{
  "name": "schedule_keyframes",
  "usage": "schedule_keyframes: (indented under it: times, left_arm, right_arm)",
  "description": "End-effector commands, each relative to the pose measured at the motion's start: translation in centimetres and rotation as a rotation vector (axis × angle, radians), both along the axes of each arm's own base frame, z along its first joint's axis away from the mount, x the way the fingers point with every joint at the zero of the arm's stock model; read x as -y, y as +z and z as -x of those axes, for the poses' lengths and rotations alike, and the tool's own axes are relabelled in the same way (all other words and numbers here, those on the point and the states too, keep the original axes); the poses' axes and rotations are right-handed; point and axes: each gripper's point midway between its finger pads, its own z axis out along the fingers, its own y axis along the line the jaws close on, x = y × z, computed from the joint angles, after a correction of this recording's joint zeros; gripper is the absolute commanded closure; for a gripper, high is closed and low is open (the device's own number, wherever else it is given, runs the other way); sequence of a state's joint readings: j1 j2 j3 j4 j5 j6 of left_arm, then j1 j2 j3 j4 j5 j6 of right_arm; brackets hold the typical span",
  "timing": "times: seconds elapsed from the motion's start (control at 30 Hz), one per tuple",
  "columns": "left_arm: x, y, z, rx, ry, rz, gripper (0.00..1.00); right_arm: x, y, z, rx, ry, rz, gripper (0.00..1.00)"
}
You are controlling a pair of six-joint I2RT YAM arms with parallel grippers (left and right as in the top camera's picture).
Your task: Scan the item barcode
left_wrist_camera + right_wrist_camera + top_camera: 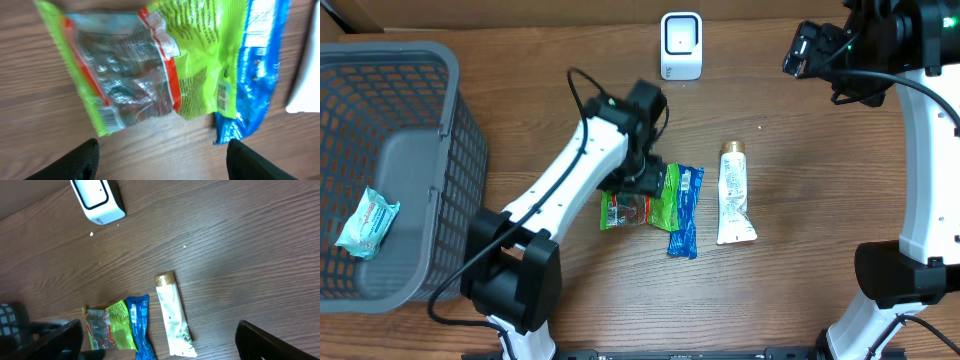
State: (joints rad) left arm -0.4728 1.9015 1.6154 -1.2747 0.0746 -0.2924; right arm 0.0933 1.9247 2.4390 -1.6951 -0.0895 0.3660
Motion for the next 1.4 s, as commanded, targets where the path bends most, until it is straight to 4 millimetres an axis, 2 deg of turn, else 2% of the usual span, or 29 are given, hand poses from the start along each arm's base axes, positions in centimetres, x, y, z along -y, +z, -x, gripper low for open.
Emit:
schedule_keyframes:
  times: [0.0, 0.03, 0.1, 0.17, 0.23, 0.3, 0.37, 0.47, 0.57, 0.67, 0.83, 0.97, 1.2, 1.33, 1.37]
  left_arm:
    - [-1.4, 7.1, -3.9, 0.186, 0.058, 0.015, 0.28]
    - [-2.6, 10.7, -4.9, 0.254, 0.093, 0.026, 0.28]
    - [-4.3, 14.8, -5.7, 0.333, 0.141, 0.047, 0.28]
    - [-6.5, 18.3, -5.9, 0.405, 0.199, 0.060, 0.28]
    - [-9.7, 21.0, -5.9, 0.465, 0.294, 0.045, 0.27]
    - [-13.6, 23.2, -5.4, 0.516, 0.394, 0.026, 0.27]
    - [-17.5, 24.5, -4.7, 0.545, 0.506, 0.009, 0.27]
    - [-23.6, 25.1, -2.7, 0.547, 0.691, -0.036, 0.27]
    - [-28.6, 24.6, -1.1, 0.522, 0.840, -0.075, 0.28]
    - [-33.3, 23.3, 0.9, 0.474, 1.009, -0.143, 0.29]
    - [-39.2, 19.9, 4.3, 0.369, 1.208, -0.295, 0.30]
    - [-41.2, 16.0, 5.3, 0.283, 1.280, -0.316, 0.35]
    - [-43.0, 9.5, 4.5, 0.246, 1.292, -0.366, 0.36]
    - [-44.3, 6.6, 5.0, 0.240, 1.297, -0.446, 0.31]
    - [-44.6, 6.1, 5.2, 0.240, 1.298, -0.472, 0.26]
  right_arm:
    - [-0.1, -0.2, 0.0, -0.004, 0.004, 0.000, 0.02]
    - [-0.1, -0.2, 0.0, -0.004, 0.004, 0.000, 0.02]
    - [-0.1, -0.2, 0.0, -0.004, 0.004, 0.000, 0.02]
    - [-0.1, -0.2, 0.0, -0.004, 0.004, 0.000, 0.02]
    - [-0.1, -0.2, 0.0, -0.004, 0.004, 0.000, 0.02]
    - [-0.1, -0.2, 0.0, -0.004, 0.004, -0.001, 0.02]
    - [-0.1, -0.2, 0.0, -0.005, 0.005, -0.001, 0.02]
    - [-0.1, -0.2, 0.0, -0.005, 0.006, -0.001, 0.02]
    - [-0.1, -0.2, 0.0, -0.005, 0.006, 0.000, 0.02]
    - [-0.1, -0.2, 0.0, -0.004, 0.006, 0.000, 0.02]
    - [-0.1, -0.2, 0.0, -0.004, 0.006, 0.000, 0.02]
    - [-0.1, -0.2, -0.1, -0.003, 0.006, 0.000, 0.02]
    - [-0.1, -0.2, -0.1, -0.004, 0.006, 0.000, 0.02]
    - [-0.1, -0.2, 0.0, -0.005, 0.007, 0.000, 0.02]
    - [-0.1, -0.2, 0.0, -0.005, 0.007, 0.000, 0.02]
